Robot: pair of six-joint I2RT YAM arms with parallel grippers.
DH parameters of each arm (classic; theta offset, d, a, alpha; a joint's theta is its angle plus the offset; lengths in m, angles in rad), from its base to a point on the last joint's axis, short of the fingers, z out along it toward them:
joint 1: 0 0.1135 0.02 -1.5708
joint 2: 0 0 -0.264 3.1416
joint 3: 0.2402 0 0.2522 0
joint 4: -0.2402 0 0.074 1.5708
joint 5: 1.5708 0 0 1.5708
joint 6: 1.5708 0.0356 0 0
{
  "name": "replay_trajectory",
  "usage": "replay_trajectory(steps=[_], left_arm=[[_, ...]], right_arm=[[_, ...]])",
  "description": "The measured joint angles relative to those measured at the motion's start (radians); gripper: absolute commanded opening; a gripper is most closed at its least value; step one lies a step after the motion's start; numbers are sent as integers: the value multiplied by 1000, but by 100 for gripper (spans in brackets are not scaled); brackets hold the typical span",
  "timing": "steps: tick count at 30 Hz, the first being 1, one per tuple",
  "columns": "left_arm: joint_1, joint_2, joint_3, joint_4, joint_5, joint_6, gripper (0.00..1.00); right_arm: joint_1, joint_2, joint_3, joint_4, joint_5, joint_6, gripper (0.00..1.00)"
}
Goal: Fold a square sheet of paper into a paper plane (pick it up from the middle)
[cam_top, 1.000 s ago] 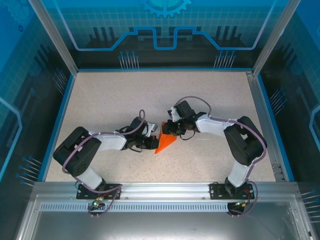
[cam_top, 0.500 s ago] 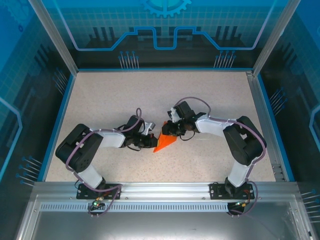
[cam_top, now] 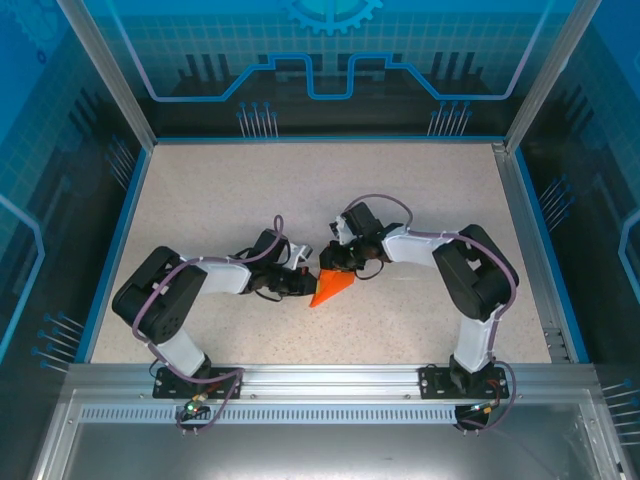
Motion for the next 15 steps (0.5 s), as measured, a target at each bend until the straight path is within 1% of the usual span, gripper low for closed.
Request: replay_trajectory(steps=[2,4,7,9,15], left_arm=[[0,0,0,0,0,0,5],[0,0,0,-1,-1,3,10],[0,2,0,-3,-2,4,11],[0,4,0,-5,-2,12,12],[0,6,0,-5,-2,23,7]], right_arm=[[0,8,1,-7,16,0,21],[0,11,1,-13,29,0,20],[0,14,1,-19,37,0,20],[0,14,1,-22,47,0,20],[0,25,1,-27,55,0,20]])
